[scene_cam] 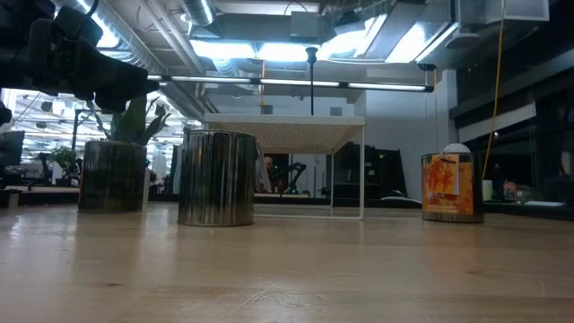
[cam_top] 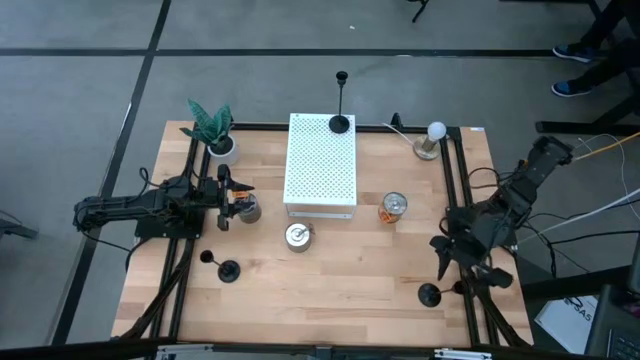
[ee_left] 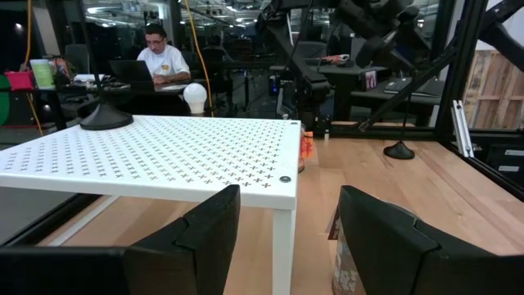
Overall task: Pick & Place candle stick holders
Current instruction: Put the bottom black candle holder on the shelf
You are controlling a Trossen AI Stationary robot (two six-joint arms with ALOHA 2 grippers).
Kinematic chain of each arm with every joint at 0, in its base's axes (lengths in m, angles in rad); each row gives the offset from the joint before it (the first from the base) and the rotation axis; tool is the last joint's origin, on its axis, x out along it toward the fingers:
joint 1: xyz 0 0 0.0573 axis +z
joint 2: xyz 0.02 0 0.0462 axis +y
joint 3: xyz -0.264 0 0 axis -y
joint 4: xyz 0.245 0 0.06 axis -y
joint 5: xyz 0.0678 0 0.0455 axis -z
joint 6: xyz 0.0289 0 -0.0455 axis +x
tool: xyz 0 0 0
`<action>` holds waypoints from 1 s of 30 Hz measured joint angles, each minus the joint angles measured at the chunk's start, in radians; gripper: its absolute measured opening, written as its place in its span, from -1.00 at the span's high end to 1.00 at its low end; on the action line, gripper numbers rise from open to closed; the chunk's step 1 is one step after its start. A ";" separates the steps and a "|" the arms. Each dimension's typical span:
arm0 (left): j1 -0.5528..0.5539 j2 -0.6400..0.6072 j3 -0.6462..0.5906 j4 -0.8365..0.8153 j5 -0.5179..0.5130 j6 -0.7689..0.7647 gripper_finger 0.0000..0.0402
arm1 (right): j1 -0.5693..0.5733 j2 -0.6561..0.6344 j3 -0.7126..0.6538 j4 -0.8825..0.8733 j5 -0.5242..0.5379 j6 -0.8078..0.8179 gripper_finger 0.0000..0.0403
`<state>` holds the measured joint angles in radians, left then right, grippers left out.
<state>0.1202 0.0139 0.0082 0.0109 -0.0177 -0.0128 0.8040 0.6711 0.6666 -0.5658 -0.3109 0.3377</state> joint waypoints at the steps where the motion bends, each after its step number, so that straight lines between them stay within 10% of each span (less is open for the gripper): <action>1: 0.000 0.000 0.000 0.000 0.000 0.000 -0.03 | 0.012 -0.014 -0.012 0.015 0.002 0.004 -0.91; 26: 0.000 0.000 0.000 0.000 0.000 0.000 -0.03 | 0.103 -0.103 -0.275 0.252 0.408 0.256 -0.91; 30: 0.000 0.000 0.000 0.000 0.000 0.000 -0.03 | 0.103 -0.103 -0.275 0.249 0.617 0.258 -0.91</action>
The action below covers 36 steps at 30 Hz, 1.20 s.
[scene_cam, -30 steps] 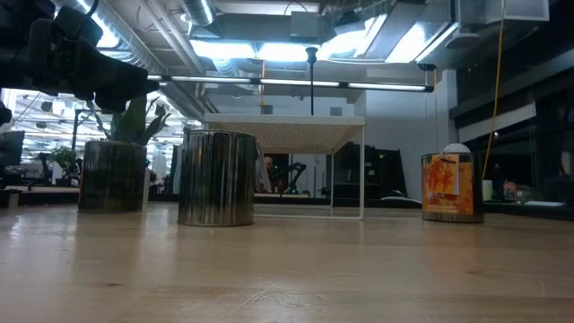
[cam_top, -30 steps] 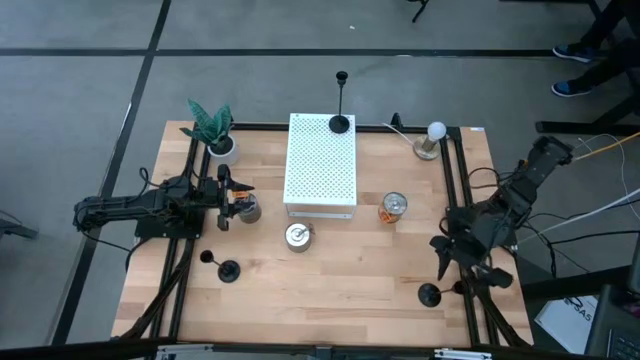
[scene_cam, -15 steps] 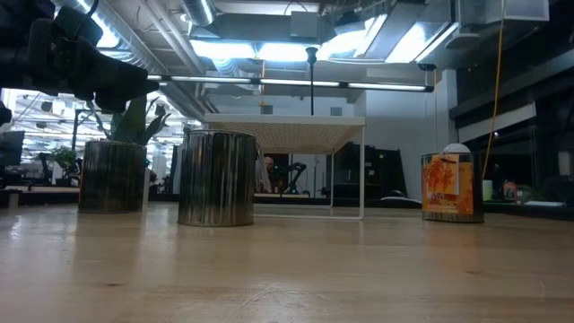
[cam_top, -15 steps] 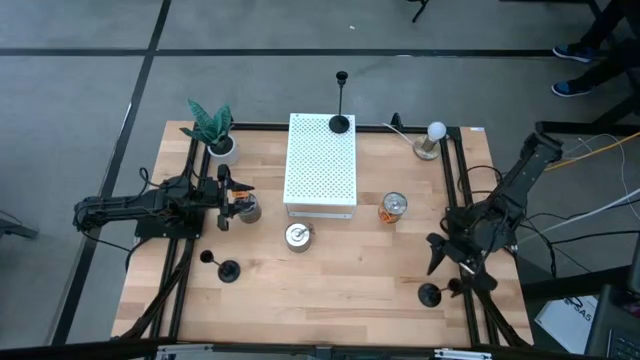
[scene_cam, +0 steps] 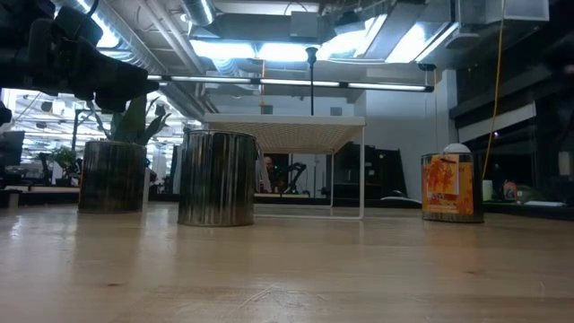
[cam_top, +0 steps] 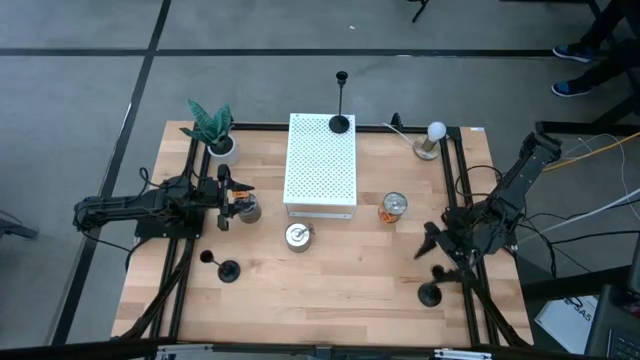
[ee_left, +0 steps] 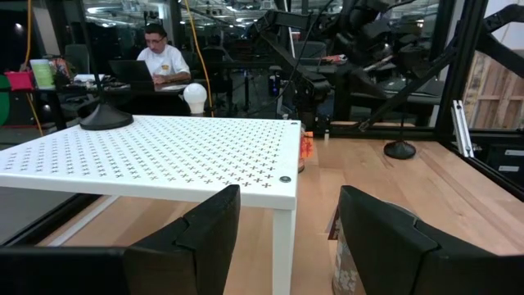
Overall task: Pick & Place candle stick holders
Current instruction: Put the bottom black candle holder on the shelf
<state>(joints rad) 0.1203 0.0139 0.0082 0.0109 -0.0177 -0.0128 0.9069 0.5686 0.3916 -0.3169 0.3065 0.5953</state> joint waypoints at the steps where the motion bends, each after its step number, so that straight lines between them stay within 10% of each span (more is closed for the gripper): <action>1: 0.000 0.000 0.000 0.000 0.000 0.000 -0.03 | 0.000 0.000 0.000 -0.001 0.063 0.000 -0.91; 11: 0.000 0.000 0.000 0.000 0.000 0.000 -0.03 | -0.001 0.094 0.000 0.029 0.413 -0.018 -0.91; 36: 0.000 0.000 0.000 0.000 0.000 0.000 -0.03 | -0.110 0.222 0.000 0.119 0.297 0.097 -0.91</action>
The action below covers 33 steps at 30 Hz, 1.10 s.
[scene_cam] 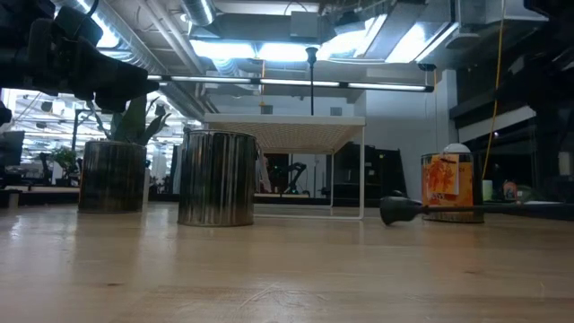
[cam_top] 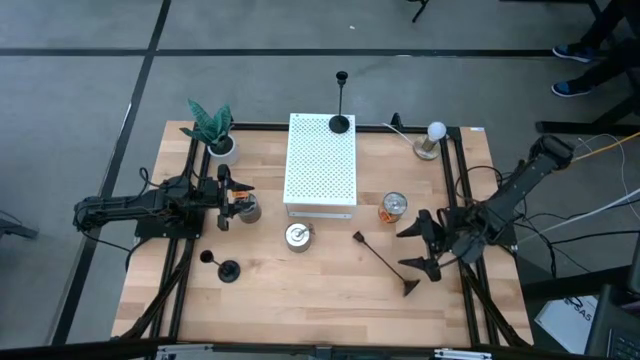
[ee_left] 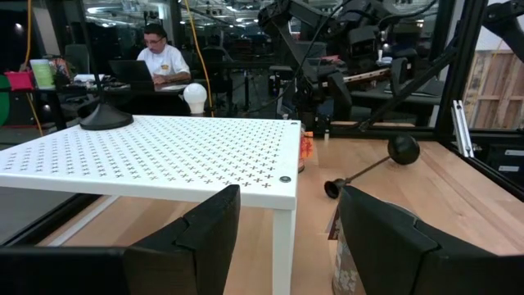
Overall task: Pick & Place candle stick holders
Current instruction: Put the bottom black candle holder on the shelf
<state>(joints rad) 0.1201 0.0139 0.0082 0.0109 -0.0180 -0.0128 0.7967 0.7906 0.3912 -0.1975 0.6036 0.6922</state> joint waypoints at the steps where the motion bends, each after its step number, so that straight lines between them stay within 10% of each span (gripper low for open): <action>1: 0.000 0.000 0.000 0.000 0.000 0.000 -0.03 | -0.020 0.000 0.000 -0.001 -0.013 0.019 -0.91; 13: 0.000 0.000 0.000 0.000 0.000 0.000 -0.03 | -0.294 0.047 0.000 0.155 -0.135 0.274 -0.91; 33: 0.000 0.000 0.000 0.000 0.000 0.000 -0.03 | -0.406 0.406 0.051 0.369 -0.327 0.509 -0.91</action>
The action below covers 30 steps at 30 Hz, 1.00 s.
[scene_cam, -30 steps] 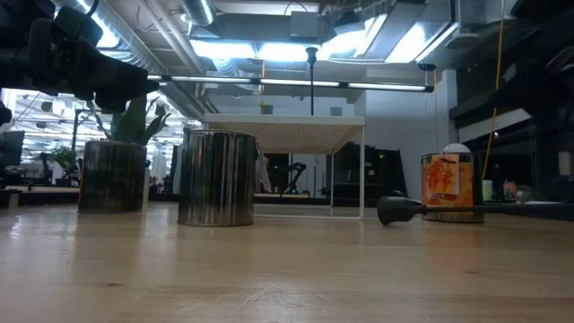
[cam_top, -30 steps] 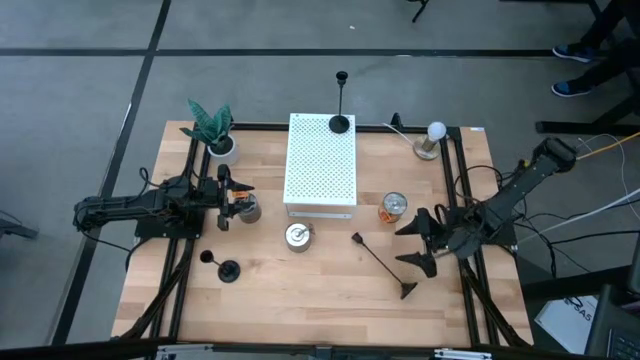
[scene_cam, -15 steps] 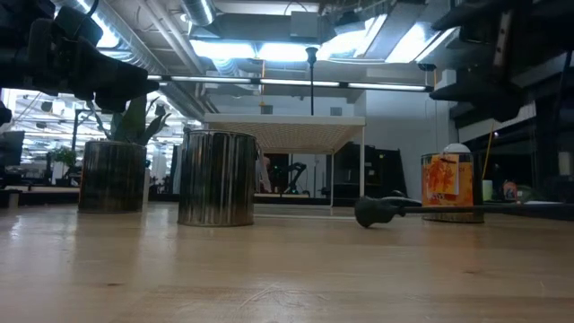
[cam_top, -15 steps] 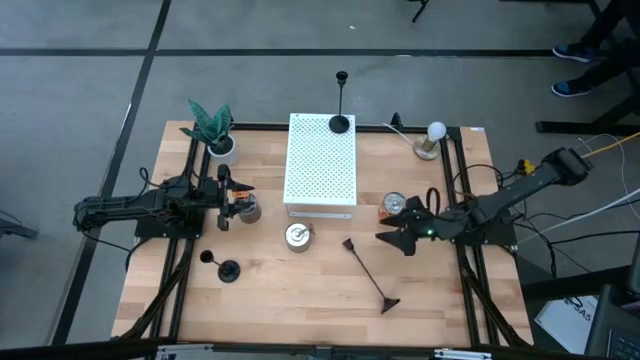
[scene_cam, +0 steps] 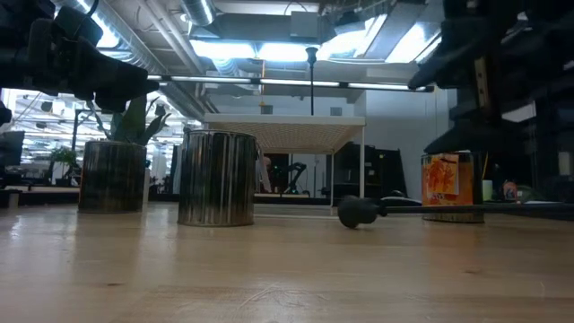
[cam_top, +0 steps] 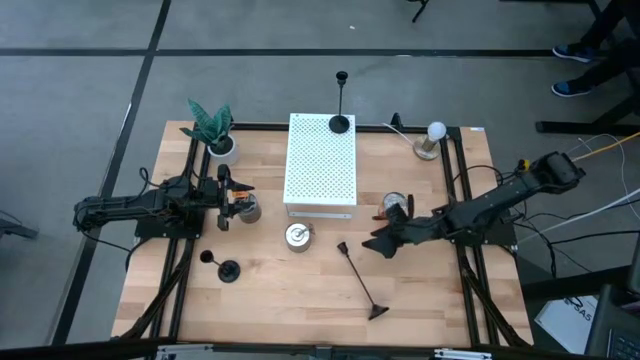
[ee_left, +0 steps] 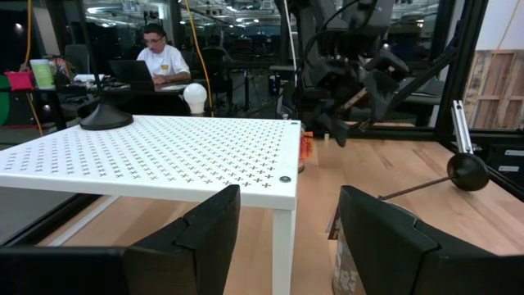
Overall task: Pick & Place candle stick holders
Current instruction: Put the bottom black candle holder on the shelf
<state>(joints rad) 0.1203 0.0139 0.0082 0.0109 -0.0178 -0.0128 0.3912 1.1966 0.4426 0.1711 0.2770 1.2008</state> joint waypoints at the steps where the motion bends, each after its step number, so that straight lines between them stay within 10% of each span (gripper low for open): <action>1: 0.000 0.000 0.000 0.000 0.000 0.000 -0.03 | -0.005 0.015 0.018 -0.013 -0.015 -0.001 -0.91; 12: 0.000 0.000 0.000 0.000 0.000 0.000 -0.03 | -0.025 0.206 0.278 -0.277 -0.071 -0.023 -0.91; 30: 0.000 0.000 0.000 0.000 0.000 0.000 -0.03 | -0.106 0.326 0.354 -0.205 -0.234 0.105 -0.91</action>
<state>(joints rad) 0.1200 0.0139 0.0082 0.0109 -0.0181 -0.0128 0.2848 1.5223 0.7971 -0.0344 0.0427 1.3054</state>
